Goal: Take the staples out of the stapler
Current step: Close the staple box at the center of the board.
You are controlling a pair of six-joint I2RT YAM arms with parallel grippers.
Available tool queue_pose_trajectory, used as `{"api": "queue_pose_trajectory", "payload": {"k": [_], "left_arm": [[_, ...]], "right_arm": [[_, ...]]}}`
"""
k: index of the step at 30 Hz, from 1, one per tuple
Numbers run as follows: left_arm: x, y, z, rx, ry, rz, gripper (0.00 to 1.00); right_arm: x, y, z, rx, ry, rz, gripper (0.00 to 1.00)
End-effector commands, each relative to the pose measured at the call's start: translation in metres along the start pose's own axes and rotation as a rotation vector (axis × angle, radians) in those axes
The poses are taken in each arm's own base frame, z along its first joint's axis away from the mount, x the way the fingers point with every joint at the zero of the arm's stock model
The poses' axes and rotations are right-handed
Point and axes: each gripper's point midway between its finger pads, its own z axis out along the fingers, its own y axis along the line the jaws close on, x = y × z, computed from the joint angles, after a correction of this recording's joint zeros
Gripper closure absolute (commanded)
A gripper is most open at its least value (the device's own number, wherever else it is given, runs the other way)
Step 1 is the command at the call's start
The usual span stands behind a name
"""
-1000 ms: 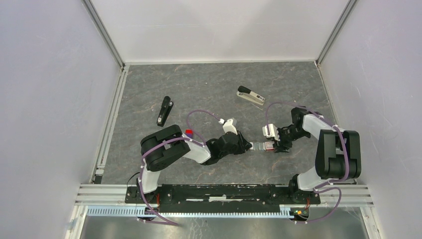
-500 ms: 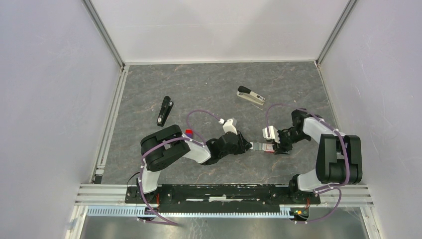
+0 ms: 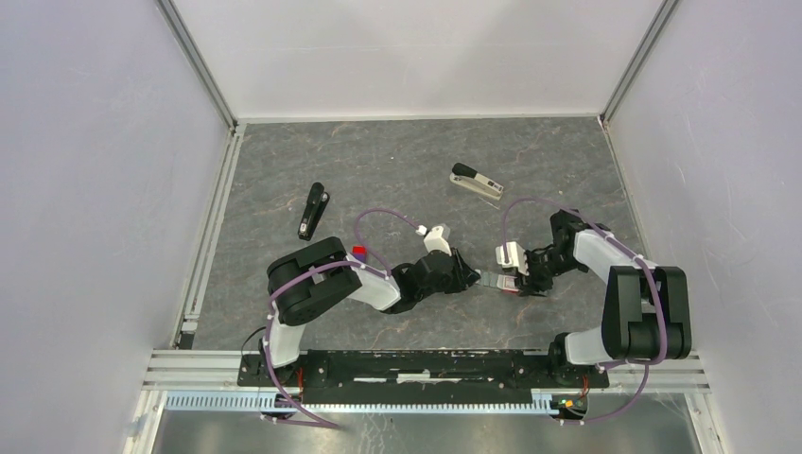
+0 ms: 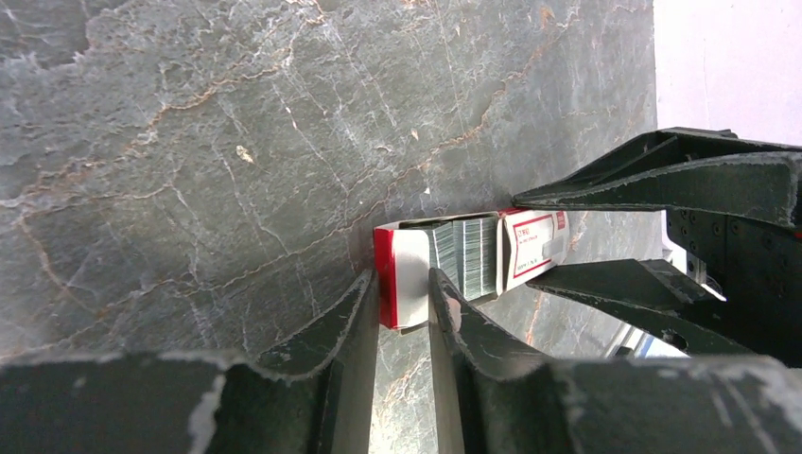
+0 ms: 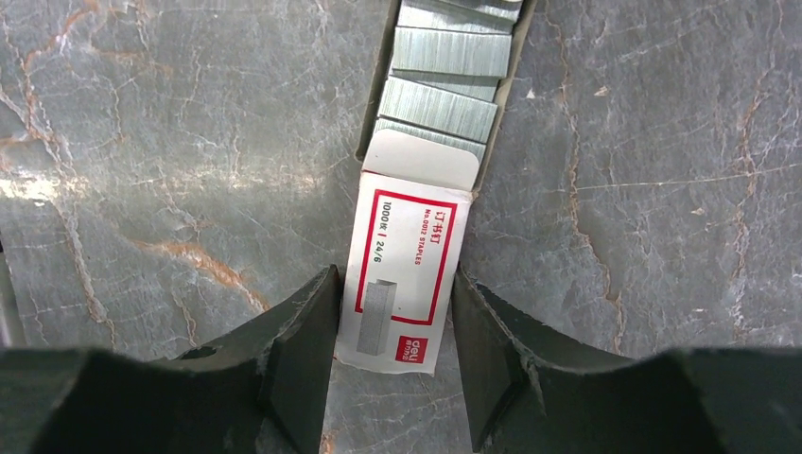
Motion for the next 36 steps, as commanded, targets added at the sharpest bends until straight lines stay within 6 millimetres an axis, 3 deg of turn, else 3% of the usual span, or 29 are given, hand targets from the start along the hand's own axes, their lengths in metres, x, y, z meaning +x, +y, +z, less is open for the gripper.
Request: {"api": "queue_pose_trajectory", "payload": {"k": [1, 6, 12, 16, 19, 25, 29, 36], "left_arm": [[-0.007, -0.018, -0.002, 0.058, -0.019, -0.009, 0.66], [-0.011, -0.025, -0.007, 0.082, -0.025, 0.010, 0.58], [-0.021, -0.026, -0.025, 0.146, -0.028, 0.102, 0.41], [-0.026, -0.018, -0.042, 0.189, -0.020, 0.316, 0.33], [-0.017, -0.020, -0.054, 0.244, 0.048, 0.456, 0.32], [0.002, -0.002, -0.042, 0.198, 0.101, 0.499, 0.33], [0.006, -0.003, -0.033, 0.224, 0.065, 0.538, 0.31], [0.005, -0.009, -0.032, 0.297, 0.010, 0.883, 0.25]], "right_arm": [[0.002, -0.007, 0.001, 0.038, 0.010, 0.039, 0.48], [0.004, -0.010, 0.002, 0.053, 0.020, 0.059, 0.49], [0.004, -0.008, 0.002, 0.051, 0.020, 0.058, 0.48], [0.004, -0.008, 0.003, 0.051, 0.019, 0.054, 0.48], [0.004, -0.008, 0.003, 0.049, 0.018, 0.054, 0.47], [0.003, -0.008, 0.004, 0.048, 0.011, 0.053, 0.48], [0.003, -0.005, 0.005, 0.038, 0.006, 0.052, 0.48], [0.002, -0.001, 0.003, 0.031, 0.008, 0.031, 0.48]]}}
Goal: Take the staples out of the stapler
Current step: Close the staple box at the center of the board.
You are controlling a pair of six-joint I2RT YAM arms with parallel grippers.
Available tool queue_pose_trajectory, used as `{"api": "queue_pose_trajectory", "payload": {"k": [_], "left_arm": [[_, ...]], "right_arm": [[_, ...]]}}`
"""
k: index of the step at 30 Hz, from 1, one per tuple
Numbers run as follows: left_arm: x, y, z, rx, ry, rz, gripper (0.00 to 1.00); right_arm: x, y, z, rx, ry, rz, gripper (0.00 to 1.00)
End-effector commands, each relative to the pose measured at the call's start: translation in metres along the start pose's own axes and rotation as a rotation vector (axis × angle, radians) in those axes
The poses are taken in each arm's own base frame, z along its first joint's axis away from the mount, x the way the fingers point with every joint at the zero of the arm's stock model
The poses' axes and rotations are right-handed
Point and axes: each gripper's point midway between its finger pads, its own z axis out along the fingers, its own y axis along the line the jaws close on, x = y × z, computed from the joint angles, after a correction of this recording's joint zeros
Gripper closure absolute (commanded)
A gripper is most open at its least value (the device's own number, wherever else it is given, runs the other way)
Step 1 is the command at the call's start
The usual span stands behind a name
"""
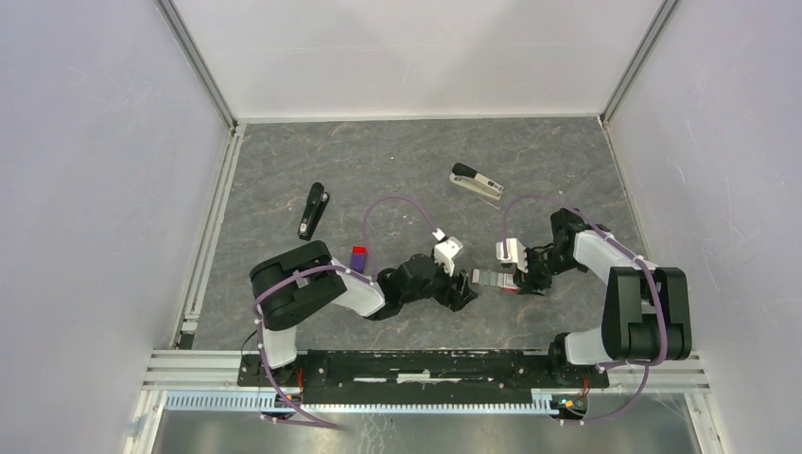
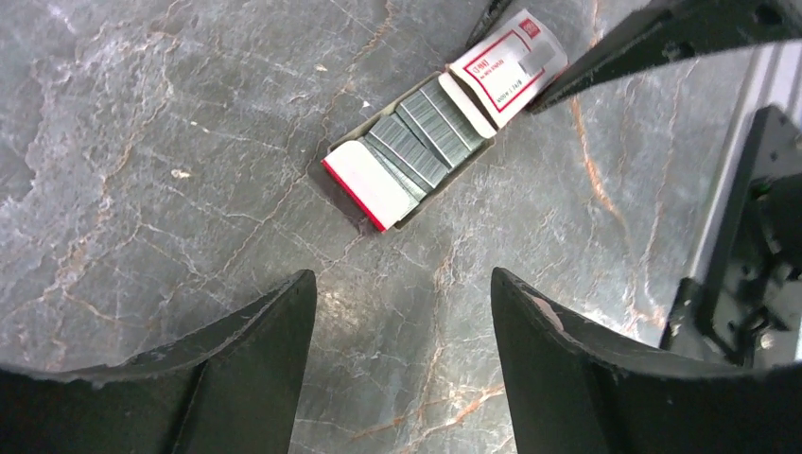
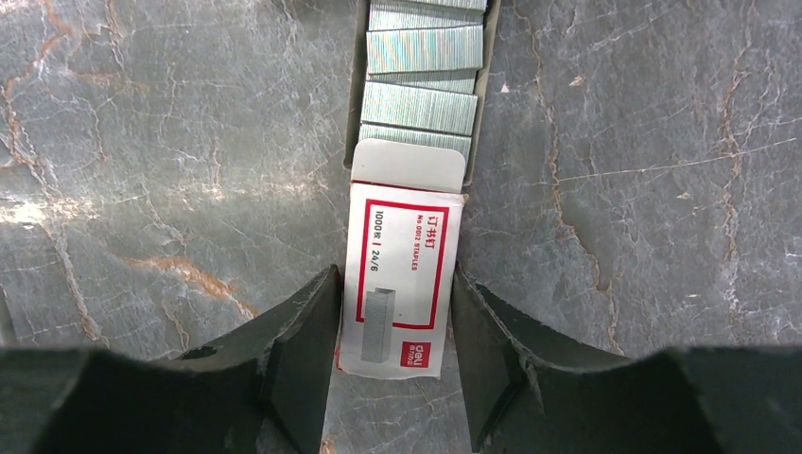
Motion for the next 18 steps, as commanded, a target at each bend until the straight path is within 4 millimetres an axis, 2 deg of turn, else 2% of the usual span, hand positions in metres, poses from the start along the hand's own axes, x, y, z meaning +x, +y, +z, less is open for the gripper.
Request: {"api": "queue_pose_trajectory", "payload": {"k": [1, 5, 10, 18], "left_arm": [[-0.013, -0.005, 0.003, 0.049, -0.052, 0.353, 0.25], [-0.009, 0.001, -0.002, 0.059, -0.046, 0.571, 0.23], [-0.011, 0.009, 0.004, 0.051, -0.109, 0.776, 0.23], [-0.020, 0.006, 0.027, 0.098, -0.200, 0.883, 0.25]], "right_arm": [[0.002, 0.004, 0.002, -0.004, 0.006, -0.034, 0.48], [0.000, 0.003, 0.002, -0.004, -0.003, -0.030, 0.48], [0.000, 0.003, 0.003, -0.007, -0.007, -0.029, 0.48], [0.001, 0.007, 0.005, -0.032, -0.009, -0.030, 0.48]]}}
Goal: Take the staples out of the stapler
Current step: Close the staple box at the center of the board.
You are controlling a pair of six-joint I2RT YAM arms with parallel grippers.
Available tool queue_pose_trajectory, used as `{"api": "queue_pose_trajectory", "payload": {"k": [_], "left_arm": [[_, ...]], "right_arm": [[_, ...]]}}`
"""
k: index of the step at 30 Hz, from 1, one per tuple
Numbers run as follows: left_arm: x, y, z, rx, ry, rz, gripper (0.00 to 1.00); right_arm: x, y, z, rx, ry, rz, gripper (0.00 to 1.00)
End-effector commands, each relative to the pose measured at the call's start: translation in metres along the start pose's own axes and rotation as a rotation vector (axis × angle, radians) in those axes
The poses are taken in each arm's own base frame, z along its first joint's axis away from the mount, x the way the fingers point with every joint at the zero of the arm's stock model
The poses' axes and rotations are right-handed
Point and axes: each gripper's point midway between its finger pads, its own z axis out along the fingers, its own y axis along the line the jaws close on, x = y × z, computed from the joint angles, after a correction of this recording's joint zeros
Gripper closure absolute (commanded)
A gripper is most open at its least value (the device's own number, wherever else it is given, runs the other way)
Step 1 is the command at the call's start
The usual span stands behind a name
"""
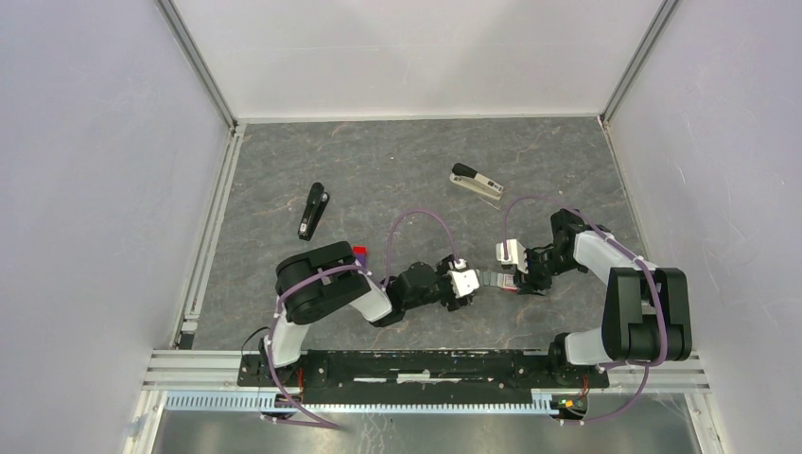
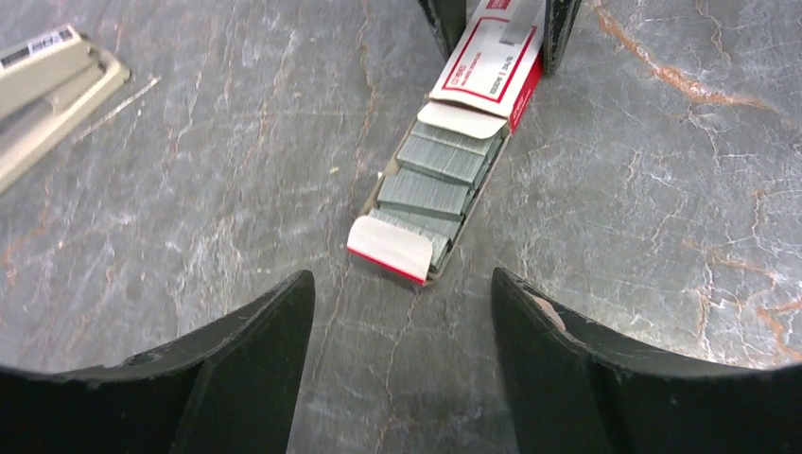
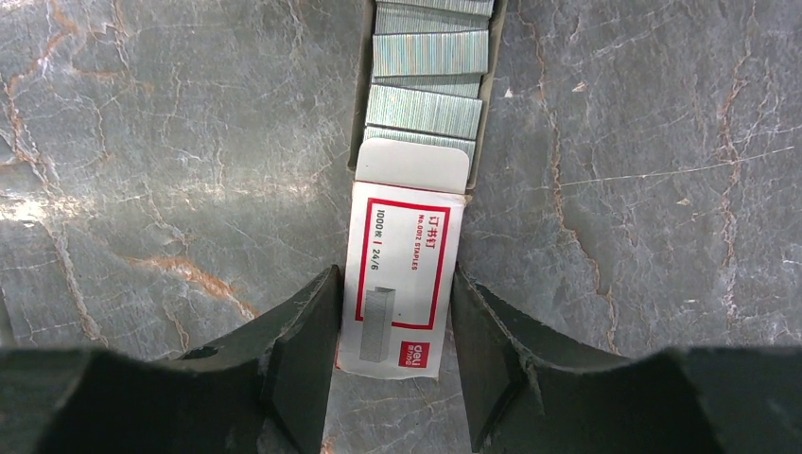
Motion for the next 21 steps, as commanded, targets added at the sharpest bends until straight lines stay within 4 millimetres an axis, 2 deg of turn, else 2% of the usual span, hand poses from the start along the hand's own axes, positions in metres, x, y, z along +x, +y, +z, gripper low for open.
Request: {"api": "queue_pose_trajectory", "payload": {"k": [1, 10, 16, 21], "left_arm": [[-0.013, 0.005, 0.014, 0.042, -0.087, 0.130, 0.26], [0.000, -0.013, 0.012, 0.283, -0.089, 0.039, 0.28], [0.001, -0.010, 0.020, 0.323, -0.076, -0.035, 0.29], [0.008, -0.006, 0.026, 0.338, -0.044, -0.074, 0.35]], "right_arm": [[0.002, 0.006, 0.005, -0.032, -0.004, -0.018, 0.48], [-0.001, 0.005, 0.004, -0.035, -0.016, -0.031, 0.48], [-0.001, 0.006, 0.006, -0.044, -0.019, -0.029, 0.48], [0.000, 0.006, 0.006, -0.046, -0.019, -0.027, 0.48]]}}
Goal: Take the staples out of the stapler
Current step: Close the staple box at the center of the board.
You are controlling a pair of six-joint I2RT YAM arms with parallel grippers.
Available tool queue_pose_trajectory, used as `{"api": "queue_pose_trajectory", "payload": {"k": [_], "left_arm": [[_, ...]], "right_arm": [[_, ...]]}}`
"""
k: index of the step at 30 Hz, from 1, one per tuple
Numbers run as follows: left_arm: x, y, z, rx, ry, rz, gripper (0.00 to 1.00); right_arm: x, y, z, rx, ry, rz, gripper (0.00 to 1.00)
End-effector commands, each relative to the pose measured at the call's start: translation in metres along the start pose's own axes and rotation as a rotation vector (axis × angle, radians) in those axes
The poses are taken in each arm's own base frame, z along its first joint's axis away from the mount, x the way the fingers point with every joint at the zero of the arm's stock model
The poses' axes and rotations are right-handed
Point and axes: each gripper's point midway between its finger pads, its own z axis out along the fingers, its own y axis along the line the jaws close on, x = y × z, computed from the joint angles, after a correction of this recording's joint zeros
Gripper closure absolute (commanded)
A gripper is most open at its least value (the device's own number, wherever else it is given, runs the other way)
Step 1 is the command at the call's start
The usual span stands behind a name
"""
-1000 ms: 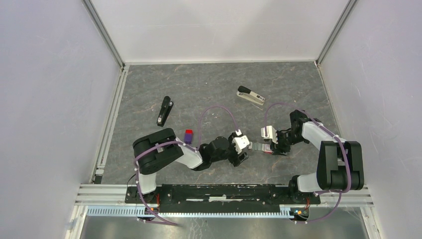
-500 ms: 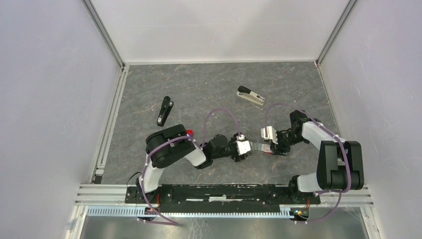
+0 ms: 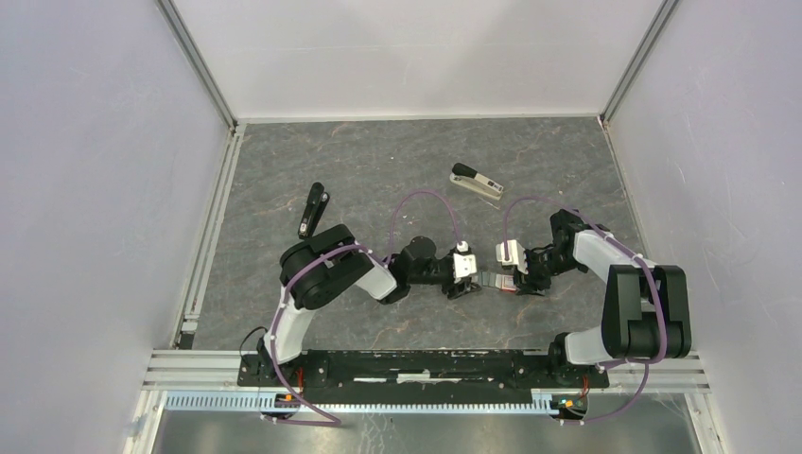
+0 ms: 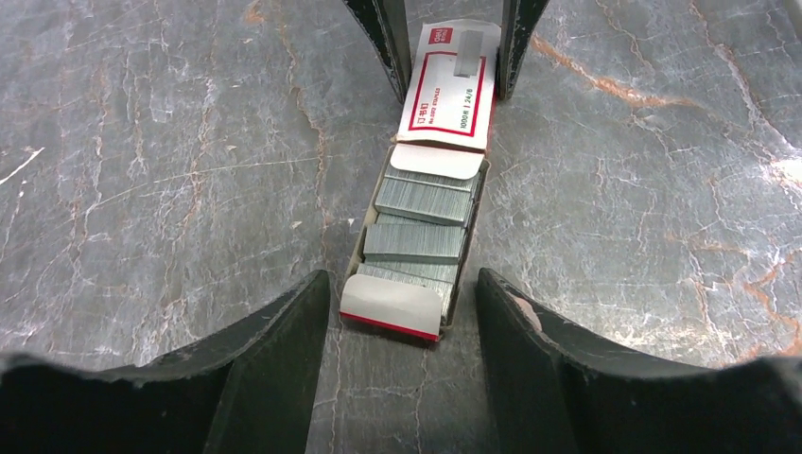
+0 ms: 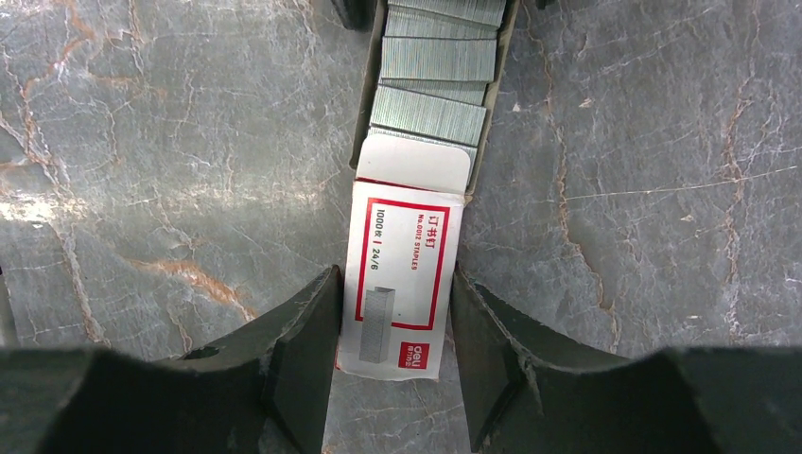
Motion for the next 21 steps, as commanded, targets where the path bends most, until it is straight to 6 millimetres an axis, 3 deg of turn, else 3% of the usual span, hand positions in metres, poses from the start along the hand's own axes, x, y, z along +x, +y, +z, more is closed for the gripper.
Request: {"api": "queue_pose_trajectory", "payload": {"k": [1, 21], "left_arm": [[0.011, -0.002, 0.004, 0.051, 0.028, -0.072, 0.37], [0.017, -0.010, -0.002, 0.021, 0.061, -0.199, 0.48]], "right_arm": [[0.002, 0.003, 0.003, -0.027, 0.004, -0.007, 0.48], [0.001, -0.007, 0.002, 0.021, 0.003, 0.010, 0.48]]}}
